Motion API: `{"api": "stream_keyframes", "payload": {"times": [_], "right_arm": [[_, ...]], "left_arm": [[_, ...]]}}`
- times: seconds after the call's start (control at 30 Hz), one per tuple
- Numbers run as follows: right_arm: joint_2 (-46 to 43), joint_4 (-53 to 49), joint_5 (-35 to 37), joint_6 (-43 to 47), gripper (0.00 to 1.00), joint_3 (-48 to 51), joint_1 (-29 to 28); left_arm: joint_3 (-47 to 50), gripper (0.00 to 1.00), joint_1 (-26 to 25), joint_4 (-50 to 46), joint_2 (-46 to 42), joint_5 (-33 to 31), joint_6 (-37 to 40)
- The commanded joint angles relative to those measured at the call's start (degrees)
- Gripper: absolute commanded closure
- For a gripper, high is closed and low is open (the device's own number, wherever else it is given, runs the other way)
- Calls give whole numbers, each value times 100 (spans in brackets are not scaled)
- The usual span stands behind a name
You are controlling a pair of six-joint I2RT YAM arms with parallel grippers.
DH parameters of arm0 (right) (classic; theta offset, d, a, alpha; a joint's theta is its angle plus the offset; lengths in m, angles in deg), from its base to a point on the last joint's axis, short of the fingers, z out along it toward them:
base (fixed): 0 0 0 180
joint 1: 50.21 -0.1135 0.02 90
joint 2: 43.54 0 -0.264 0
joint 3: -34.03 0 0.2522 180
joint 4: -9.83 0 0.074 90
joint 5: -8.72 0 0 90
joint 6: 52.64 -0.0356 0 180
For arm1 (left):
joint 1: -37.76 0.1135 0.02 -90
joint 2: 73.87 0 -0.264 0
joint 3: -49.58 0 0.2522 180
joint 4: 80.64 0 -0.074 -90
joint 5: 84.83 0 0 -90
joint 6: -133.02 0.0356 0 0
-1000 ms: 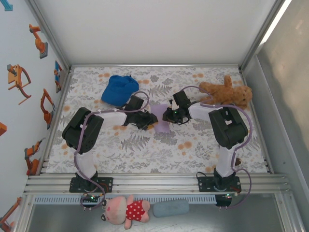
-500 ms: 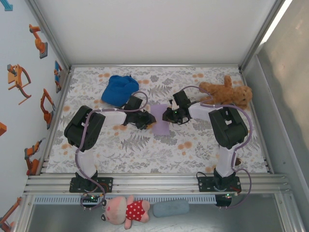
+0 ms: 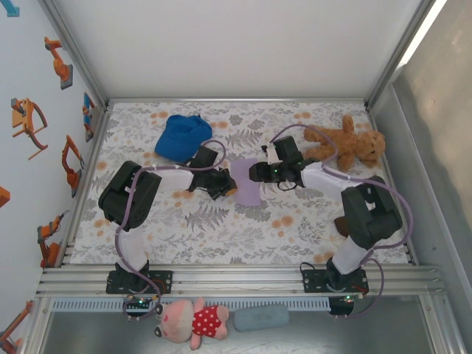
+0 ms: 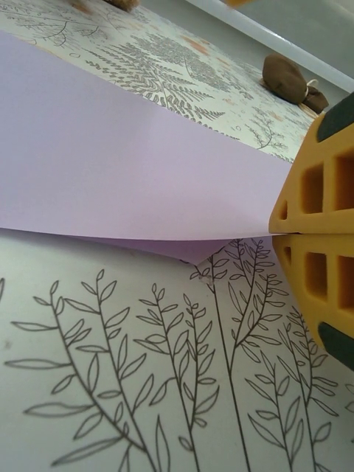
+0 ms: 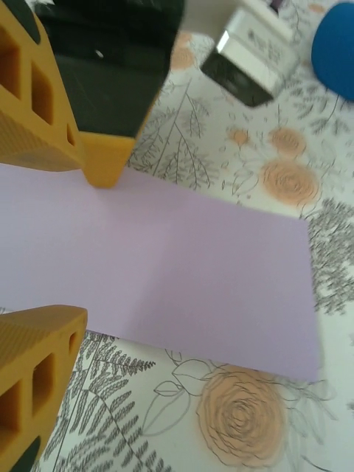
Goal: Fold a paper plane with a square sheet of paper (pick it up from the middle)
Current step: Third fold the triangle at the center of the table.
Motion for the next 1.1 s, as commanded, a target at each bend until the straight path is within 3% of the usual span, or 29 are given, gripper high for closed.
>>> {"api": "stream_keyframes", "payload": {"times": [0.0,0.2,0.5,0.83,1.07], "right_arm": [[-365,125,421,801,48,268,-201],[-573,86,1028,1491,47,401,-921],[-143,46,1385,1984,43,272,-1676],[336,86,2203,2170,42,121,-1902],[39,268,2609,2185,50,266,-1910]], "left_arm": [[-203,97,46,-216,-105,108,-167],[-322,97,74,-389,-82,181,-405],[-328,98,143,-407,-37,305,-673],[-317,98,168,-366,-18,385,-739],[-302,98,174,-378,-11,376,-729]]}}
